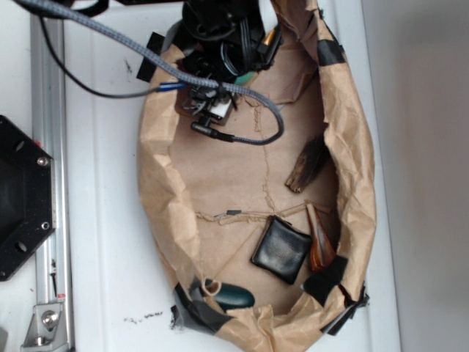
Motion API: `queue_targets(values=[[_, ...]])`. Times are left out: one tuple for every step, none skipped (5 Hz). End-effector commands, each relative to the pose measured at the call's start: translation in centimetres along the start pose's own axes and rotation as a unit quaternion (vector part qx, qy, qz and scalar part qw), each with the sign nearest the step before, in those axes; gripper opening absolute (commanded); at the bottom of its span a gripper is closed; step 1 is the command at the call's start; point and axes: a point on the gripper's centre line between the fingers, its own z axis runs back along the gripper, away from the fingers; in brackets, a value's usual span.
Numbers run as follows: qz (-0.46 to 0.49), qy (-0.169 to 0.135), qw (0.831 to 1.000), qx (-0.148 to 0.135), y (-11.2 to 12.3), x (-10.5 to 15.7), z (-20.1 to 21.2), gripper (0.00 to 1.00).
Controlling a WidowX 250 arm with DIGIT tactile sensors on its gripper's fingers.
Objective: Grab the green ball.
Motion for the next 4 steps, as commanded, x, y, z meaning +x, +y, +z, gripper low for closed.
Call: queue_targets(values=[[-0.019, -0.028, 0.997, 0.068, 2.0, 1.2, -1.2, 1.00], [-0.021, -0.003, 0.996, 0.086, 2.6, -0.5, -1.8, 1.00], [-0.016, 0.012, 0.996, 0.083, 2.9, -1.2, -1.5, 1.00], [-0.002, 0.006, 0.997, 0.080, 3.2, -1.3, -1.1, 0.00]])
